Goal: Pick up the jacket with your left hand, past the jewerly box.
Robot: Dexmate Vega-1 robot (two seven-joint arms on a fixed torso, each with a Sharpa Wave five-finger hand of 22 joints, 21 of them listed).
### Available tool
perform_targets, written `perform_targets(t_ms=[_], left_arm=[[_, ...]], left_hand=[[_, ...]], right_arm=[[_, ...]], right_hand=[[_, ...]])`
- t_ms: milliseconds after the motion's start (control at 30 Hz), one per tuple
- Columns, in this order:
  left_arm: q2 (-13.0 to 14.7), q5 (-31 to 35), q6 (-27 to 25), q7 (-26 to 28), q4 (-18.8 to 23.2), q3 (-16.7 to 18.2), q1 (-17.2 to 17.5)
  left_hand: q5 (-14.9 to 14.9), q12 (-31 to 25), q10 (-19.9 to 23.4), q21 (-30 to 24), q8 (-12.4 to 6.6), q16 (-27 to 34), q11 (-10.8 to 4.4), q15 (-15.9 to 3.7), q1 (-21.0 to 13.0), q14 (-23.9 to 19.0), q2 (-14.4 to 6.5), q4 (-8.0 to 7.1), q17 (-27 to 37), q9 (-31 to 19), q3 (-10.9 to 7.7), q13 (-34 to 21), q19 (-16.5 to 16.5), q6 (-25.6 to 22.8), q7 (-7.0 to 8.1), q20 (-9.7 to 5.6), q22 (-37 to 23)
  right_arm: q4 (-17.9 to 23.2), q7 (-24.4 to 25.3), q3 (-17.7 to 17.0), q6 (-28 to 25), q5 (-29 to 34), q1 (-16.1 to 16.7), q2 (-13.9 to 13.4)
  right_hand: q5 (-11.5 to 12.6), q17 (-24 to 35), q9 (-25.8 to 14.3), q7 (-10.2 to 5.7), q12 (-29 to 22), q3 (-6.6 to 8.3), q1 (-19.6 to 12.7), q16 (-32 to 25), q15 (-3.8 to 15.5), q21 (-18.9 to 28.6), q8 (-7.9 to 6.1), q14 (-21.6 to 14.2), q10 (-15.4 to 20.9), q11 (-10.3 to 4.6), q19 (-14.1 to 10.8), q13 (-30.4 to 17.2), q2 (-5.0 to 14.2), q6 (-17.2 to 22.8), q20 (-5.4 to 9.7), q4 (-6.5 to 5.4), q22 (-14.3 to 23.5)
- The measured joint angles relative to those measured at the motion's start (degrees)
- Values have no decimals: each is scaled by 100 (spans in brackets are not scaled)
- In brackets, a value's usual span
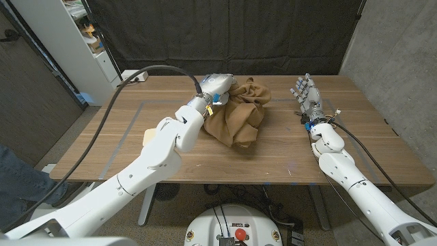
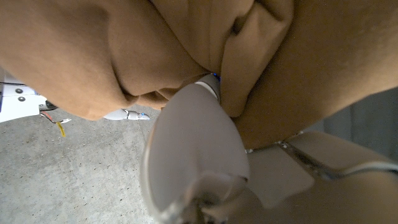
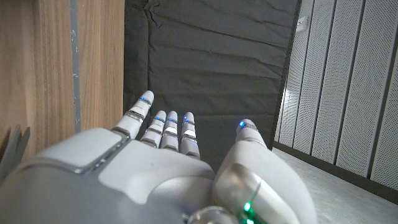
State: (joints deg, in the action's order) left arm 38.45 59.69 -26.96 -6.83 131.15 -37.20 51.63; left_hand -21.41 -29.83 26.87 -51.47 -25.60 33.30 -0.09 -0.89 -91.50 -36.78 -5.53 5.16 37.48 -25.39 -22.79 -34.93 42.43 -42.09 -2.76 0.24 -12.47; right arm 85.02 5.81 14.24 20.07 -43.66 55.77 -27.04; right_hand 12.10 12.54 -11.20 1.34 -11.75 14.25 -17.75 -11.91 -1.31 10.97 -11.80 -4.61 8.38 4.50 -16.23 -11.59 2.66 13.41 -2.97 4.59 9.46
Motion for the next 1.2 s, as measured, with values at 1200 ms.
perform_targets(t_ms=[1200], left_arm=[[-11, 87, 309, -4, 236, 365, 2]], left_hand=[[-23, 61, 94, -324, 60, 24, 22, 30, -23, -30, 22, 1, 0, -26, 1, -133, -126, -111, 10, -21, 62]], right_arm=[[135, 109, 15, -21, 61, 45, 2]], right_hand=[[0, 0, 0, 0, 0, 0, 0, 0, 0, 0, 0, 0, 0, 0, 1, 0, 0, 0, 0, -1, 0]])
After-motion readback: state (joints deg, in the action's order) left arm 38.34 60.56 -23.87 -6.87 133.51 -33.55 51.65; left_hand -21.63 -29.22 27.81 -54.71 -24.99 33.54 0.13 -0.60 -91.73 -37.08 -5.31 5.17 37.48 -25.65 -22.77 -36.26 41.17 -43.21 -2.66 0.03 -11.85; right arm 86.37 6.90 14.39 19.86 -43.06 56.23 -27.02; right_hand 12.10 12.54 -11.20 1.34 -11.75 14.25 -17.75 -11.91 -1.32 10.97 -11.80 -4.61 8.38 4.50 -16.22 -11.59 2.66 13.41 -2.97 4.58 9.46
